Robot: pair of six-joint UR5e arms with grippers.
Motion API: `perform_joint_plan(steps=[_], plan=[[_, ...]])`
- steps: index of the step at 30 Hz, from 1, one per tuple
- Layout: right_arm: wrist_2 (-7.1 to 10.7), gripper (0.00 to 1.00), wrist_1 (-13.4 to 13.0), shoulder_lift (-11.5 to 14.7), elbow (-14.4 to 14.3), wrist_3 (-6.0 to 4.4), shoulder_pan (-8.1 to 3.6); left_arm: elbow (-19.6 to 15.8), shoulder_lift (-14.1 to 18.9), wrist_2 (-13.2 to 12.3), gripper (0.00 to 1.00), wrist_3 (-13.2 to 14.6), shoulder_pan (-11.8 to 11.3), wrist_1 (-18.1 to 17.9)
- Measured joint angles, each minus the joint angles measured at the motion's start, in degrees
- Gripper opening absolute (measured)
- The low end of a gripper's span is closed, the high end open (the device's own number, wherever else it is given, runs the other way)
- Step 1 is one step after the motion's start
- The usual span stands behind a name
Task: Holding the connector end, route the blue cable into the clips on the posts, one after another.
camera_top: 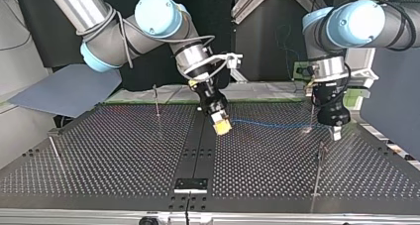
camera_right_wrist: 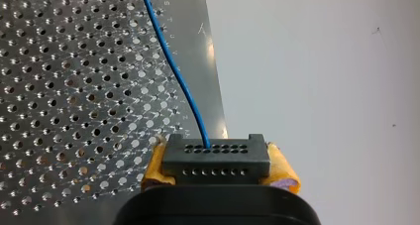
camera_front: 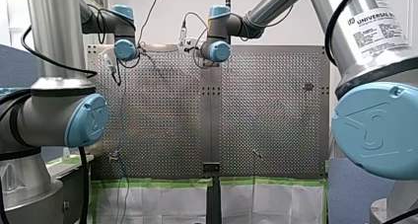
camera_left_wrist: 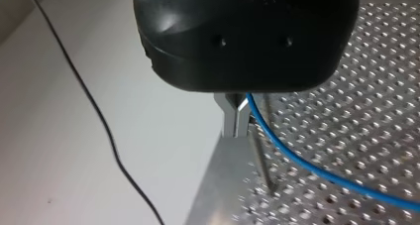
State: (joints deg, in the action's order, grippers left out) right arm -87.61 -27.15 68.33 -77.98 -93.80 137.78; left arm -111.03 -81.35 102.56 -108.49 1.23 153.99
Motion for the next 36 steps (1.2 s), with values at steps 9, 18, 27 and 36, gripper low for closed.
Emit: perform_joint_plan(steps=[9, 18, 27, 36], plan=[[0.15, 0.0, 0.1, -0.2, 0.8, 0.0, -0.01, 0.6, 0.3, -0.8, 0.0, -1.1, -1.7, -0.2], [0.15, 0.0, 0.2, -0.5, 1.1, 0.0, -0.01, 0.8, 0.7, -2.1, 0.0, -1.6, -3.4, -0.3], [0.37, 0.0, 0.2, -0.8, 1.5, 0.0, -0.03, 1.7, 0.1, -5.0, 0.0, -2.9, -5.4, -0.2], [0.44, 0.0, 0.2, -1.0, 2.0, -0.16, -0.12, 3.2, -1.4, -6.4, 0.0, -3.5, -6.5, -0.2]])
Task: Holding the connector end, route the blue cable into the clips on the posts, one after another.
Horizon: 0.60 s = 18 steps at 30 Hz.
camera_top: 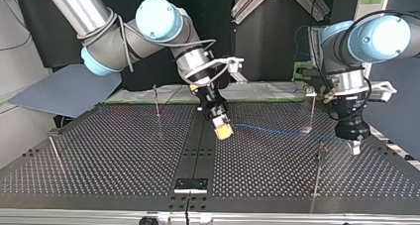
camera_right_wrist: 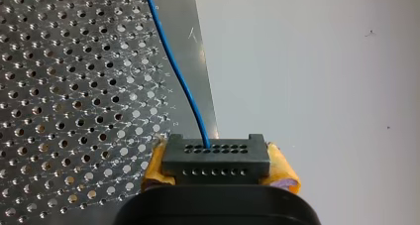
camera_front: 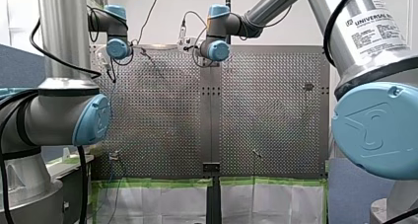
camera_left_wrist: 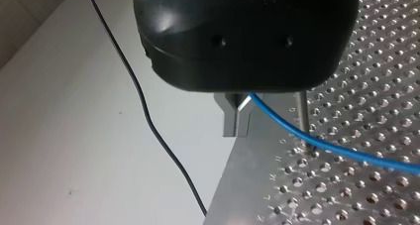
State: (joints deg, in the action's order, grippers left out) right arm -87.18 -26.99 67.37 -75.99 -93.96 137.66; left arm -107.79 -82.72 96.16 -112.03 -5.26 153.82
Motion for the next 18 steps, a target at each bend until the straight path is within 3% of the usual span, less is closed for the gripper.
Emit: perform_joint_plan(steps=[13, 18], plan=[[0.0, 0.0, 0.1, -0.1, 0.6, -0.58, -0.68, 0.0, -1.9, -3.0, 0.0, -0.7, -1.1, -0.7], [0.1, 0.0, 0.0, -0.4, 0.6, -0.69, -0.86, 0.1, -2.1, -4.5, 0.0, -2.2, -1.5, -2.3]])
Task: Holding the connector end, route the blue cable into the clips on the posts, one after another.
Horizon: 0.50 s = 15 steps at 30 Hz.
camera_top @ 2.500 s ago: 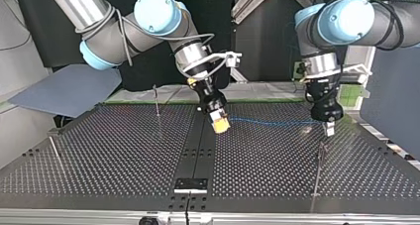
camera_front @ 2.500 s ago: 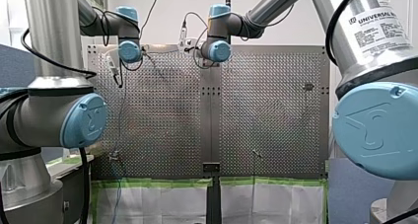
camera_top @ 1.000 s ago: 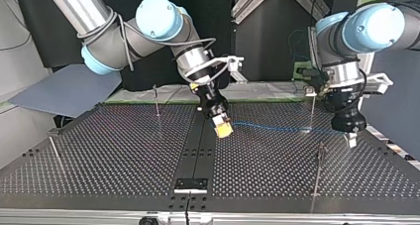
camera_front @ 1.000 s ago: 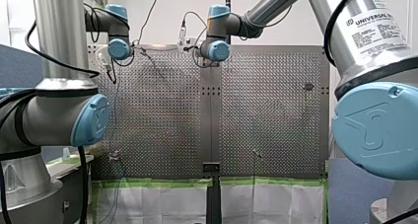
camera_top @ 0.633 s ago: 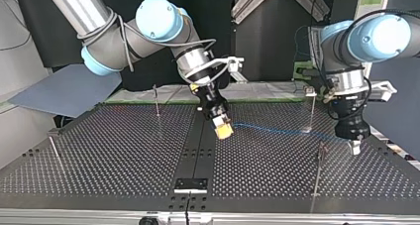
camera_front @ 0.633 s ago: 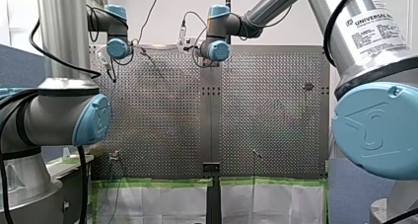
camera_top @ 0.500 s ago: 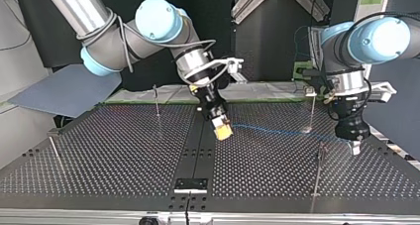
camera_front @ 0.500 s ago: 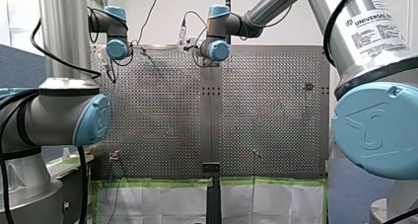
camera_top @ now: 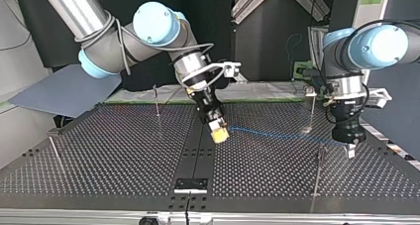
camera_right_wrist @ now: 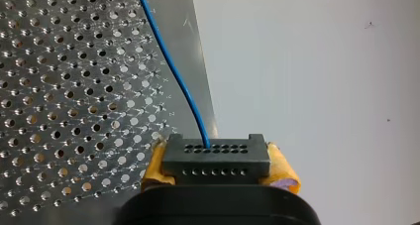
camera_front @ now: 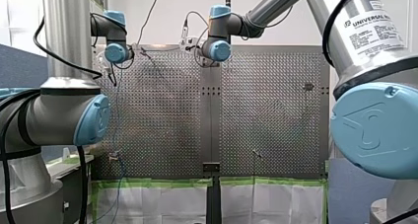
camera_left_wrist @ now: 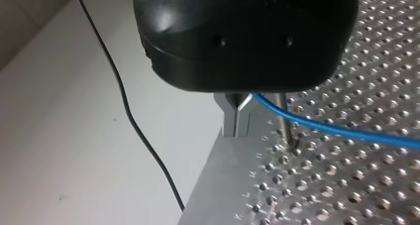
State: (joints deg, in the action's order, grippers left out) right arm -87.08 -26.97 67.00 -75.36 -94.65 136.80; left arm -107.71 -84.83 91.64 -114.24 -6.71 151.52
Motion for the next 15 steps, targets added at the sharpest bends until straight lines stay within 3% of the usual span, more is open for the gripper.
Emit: perform_joint_plan(steps=[15], plan=[[0.5, 0.0, 0.1, -0.5, 0.8, -0.02, -0.15, 2.0, -2.9, -1.8, 0.0, -1.8, -1.0, -0.7]])
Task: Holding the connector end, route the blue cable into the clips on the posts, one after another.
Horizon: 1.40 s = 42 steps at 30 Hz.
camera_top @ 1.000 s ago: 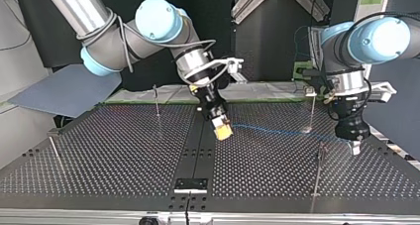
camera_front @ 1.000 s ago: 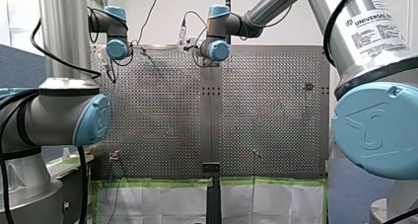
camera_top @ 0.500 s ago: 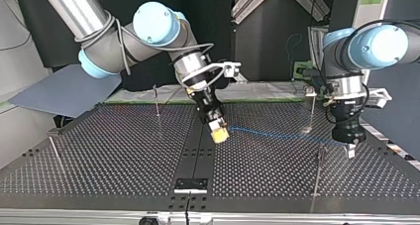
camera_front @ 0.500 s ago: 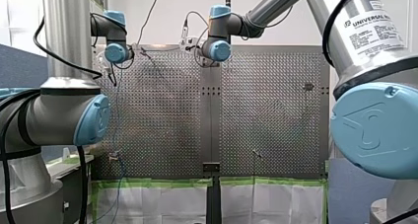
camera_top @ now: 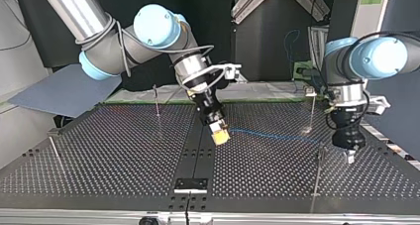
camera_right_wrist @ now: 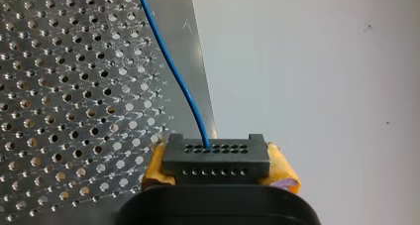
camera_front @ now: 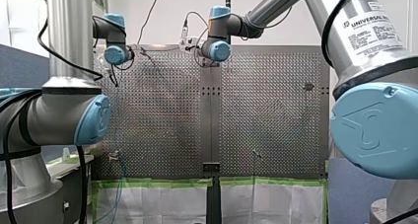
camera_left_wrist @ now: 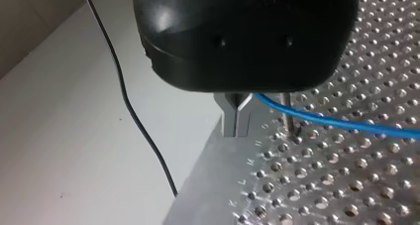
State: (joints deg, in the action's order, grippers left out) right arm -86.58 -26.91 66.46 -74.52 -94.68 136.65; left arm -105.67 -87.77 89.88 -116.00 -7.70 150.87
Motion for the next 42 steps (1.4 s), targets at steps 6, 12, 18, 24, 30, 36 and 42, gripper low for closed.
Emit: perform_joint_plan(steps=[6, 12, 18, 24, 30, 36, 42], plan=[[0.0, 0.0, 0.0, -0.1, 0.0, 0.0, -0.2, 0.8, -2.2, -0.9, 0.0, -0.6, -0.3, -0.2], [-0.01, 0.0, -0.1, -0.3, 0.0, -0.01, -0.66, 2.8, -3.0, -1.6, 0.0, -1.9, -0.4, -0.5], [0.01, 0.0, -0.2, -0.8, 0.3, -0.28, -1.25, 4.4, -4.6, -2.1, 0.0, -2.5, -0.7, -0.6], [0.2, 0.0, -0.2, -1.6, 1.3, -0.37, -1.65, 4.6, -5.2, -2.5, 0.0, -3.7, -1.5, -0.9], [-0.56, 0.0, -0.2, -1.9, 2.1, -1.05, -2.36, 4.9, -6.0, -3.4, 0.0, -4.7, -2.3, -0.9], [-2.58, 0.0, -0.3, -2.7, 2.4, -1.77, -3.6, 5.9, -6.9, -4.4, 0.0, -5.0, -2.5, -1.0], [-4.74, 0.0, -0.2, -4.4, 3.9, -2.0, -4.35, 6.8, -7.0, -5.4, 0.0, -6.4, -2.5, -1.3]])
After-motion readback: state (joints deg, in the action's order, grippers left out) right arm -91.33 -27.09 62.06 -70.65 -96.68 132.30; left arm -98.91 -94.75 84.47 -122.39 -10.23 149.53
